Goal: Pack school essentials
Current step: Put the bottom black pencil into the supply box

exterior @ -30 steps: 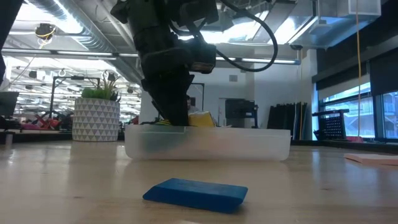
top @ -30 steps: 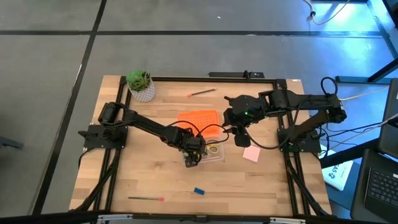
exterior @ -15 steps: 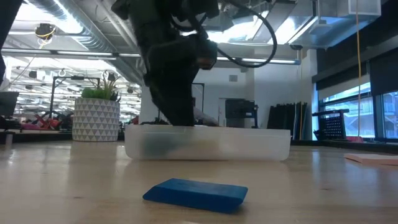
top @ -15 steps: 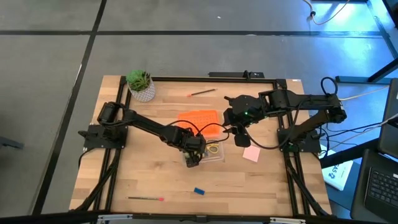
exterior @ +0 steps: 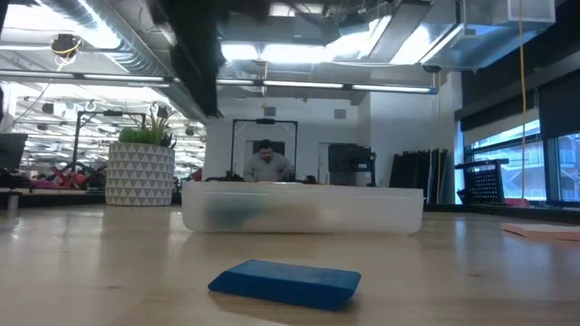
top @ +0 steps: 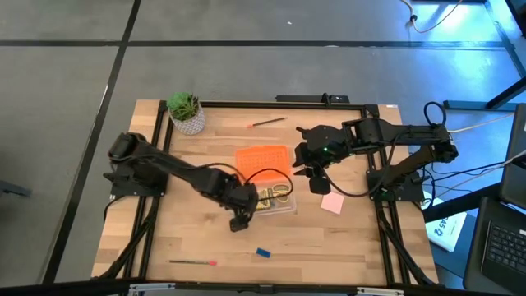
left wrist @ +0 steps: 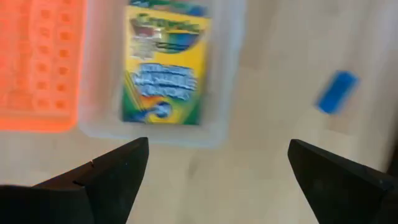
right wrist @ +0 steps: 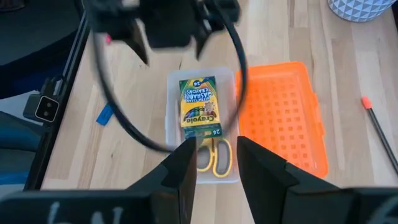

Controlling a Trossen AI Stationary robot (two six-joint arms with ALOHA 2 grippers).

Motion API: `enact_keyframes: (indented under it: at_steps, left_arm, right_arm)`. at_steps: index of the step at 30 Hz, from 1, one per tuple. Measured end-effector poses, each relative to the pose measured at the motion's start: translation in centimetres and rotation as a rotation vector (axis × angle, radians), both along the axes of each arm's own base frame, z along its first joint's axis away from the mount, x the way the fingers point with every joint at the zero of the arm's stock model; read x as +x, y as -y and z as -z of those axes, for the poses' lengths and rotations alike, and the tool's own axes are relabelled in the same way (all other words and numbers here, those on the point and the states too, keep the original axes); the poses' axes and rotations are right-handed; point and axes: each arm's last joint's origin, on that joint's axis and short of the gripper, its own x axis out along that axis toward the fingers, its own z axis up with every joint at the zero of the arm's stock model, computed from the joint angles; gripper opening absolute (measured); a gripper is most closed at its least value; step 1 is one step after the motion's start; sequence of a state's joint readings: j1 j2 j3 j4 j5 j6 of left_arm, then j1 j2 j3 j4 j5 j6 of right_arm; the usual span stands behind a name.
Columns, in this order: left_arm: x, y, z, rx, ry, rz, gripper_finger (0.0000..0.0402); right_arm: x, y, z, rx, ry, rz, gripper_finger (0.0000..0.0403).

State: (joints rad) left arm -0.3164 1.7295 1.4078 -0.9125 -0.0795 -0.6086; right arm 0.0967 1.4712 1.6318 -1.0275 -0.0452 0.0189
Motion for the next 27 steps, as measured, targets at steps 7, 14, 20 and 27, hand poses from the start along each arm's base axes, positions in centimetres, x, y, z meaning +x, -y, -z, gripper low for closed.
enact_keyframes:
  at_steps: [7, 14, 20, 27]
  left_arm:
    - [-3.4, 4.6, -2.4, -0.093, 0.043, -0.032, 0.0381]
    - [-5.8, 8.8, -2.2, -0.148, 0.019, -0.024, 0.0378]
    - [-7.1, 10.8, -1.8, -0.174, -0.007, -0.054, 0.0377]
    - [-7.9, 13.6, 0.5, -0.133, -0.055, 0.026, 0.0373]
  right_arm:
    - [0.1, 0.0, 0.0, 0.002, 0.007, 0.001, 0.0116]
    - [0.2, 0.0, -0.2, 0.003, 0.027, 0.001, 0.0116]
    - [0.2, 0.0, -0.2, 0.003, 0.029, 0.0, 0.0116]
    - [0.2, 0.0, -0.2, 0.005, 0.031, 0.002, 0.0116]
